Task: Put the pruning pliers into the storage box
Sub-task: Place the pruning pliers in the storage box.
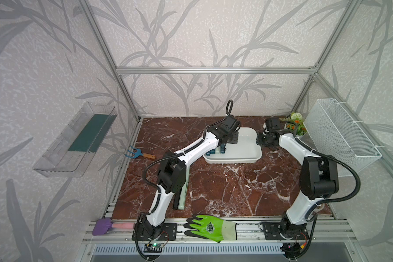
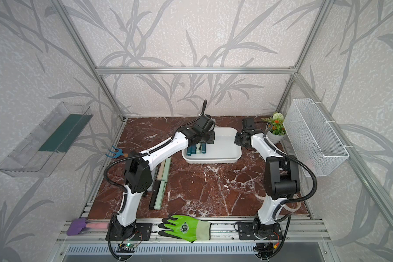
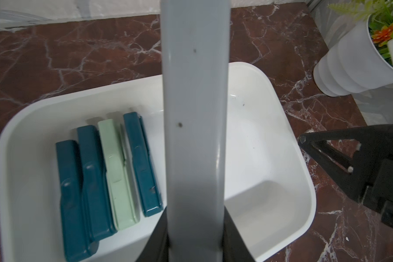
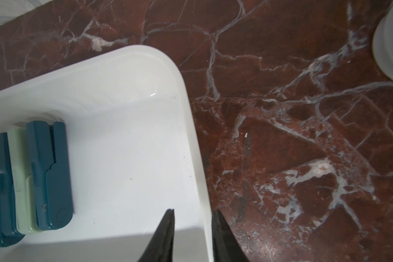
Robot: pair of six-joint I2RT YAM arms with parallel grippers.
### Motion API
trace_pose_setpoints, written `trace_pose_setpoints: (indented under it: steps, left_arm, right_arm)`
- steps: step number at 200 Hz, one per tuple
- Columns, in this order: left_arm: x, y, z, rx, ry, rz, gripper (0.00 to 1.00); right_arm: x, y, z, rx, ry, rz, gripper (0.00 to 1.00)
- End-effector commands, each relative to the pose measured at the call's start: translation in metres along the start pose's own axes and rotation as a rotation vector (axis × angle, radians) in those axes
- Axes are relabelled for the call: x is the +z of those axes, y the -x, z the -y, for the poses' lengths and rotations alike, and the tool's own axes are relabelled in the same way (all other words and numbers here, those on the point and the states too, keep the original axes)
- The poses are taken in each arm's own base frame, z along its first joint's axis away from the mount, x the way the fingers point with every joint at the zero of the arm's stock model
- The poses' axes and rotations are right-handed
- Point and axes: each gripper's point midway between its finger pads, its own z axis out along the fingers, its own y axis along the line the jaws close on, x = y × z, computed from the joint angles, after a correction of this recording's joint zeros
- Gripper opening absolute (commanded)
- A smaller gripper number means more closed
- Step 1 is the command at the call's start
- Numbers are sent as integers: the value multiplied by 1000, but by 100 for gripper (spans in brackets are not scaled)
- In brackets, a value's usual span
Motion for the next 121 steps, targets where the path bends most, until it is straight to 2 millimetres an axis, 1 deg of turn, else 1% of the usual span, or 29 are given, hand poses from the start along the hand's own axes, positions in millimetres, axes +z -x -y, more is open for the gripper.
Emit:
trace_pose_setpoints:
  steps: [1, 51, 63, 84, 121]
  left_arm:
    - [7, -1, 9, -14, -18, -26, 17]
    - [44, -13, 9, -54, 21, -83, 19]
    - [54, -16, 6, -52, 39, -84, 19]
    - [67, -16, 0, -47, 75, -76, 19]
    - [89, -30, -12, -75, 139, -95, 19]
  right_arm:
    - [-4, -4, 17, -27, -70, -20, 31]
    - [20, -14, 13, -30, -33, -75, 31]
    - [24, -15, 11, -24, -17, -81, 30]
    - [31, -18, 7, -19, 6, -95, 27]
    - [38, -21, 4, -8, 22, -107, 23]
